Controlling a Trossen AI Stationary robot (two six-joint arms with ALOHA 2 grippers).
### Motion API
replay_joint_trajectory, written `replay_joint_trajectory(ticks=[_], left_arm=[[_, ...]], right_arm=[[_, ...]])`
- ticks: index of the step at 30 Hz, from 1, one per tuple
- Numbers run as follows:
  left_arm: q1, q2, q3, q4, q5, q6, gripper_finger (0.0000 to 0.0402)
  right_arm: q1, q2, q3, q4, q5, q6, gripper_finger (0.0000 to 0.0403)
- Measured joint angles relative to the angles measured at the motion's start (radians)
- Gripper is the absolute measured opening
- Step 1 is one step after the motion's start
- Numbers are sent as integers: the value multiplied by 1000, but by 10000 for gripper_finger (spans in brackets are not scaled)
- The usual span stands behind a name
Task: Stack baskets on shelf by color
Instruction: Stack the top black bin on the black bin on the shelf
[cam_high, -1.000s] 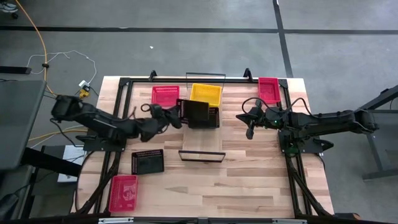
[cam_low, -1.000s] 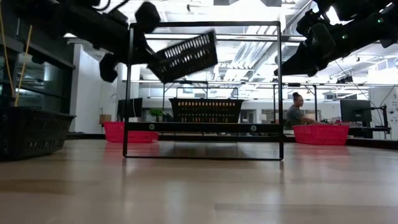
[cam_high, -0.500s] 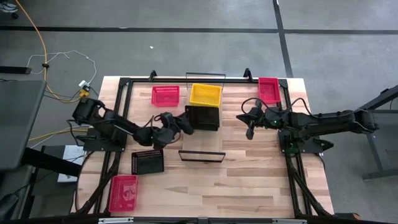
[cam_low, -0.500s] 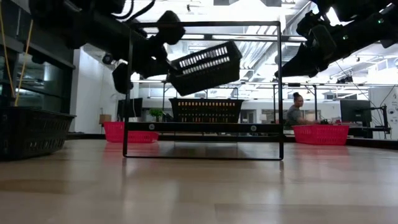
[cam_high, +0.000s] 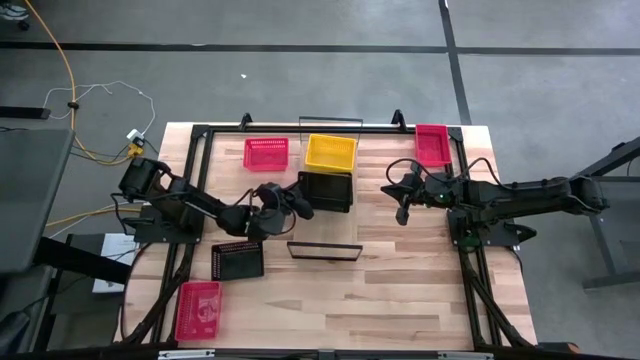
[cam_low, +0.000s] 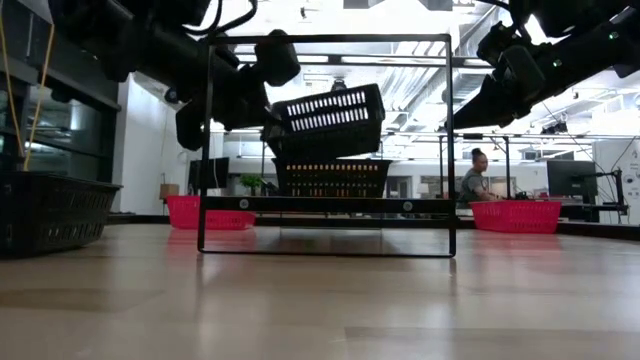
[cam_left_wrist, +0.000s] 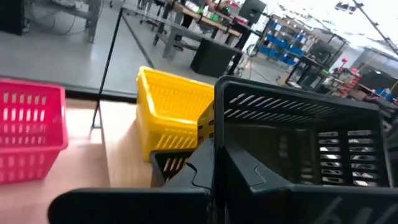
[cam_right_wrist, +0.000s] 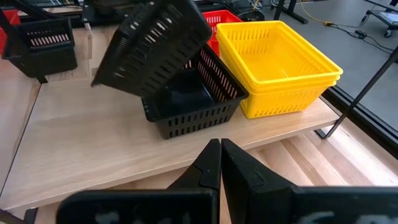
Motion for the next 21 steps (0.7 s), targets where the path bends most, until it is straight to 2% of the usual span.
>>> replay_joint_trajectory(ticks=[3, 9, 21], left_arm=[[1, 0, 0, -31, 13, -43, 0], [0, 0, 0, -37, 18, -29, 6], [0, 0, 0, -37, 14, 8, 46]], right_arm=[[0, 0, 0, 0, 0, 0, 0], [0, 0, 0, 1, 0, 3, 0], [0, 0, 0, 1, 0, 3, 0]])
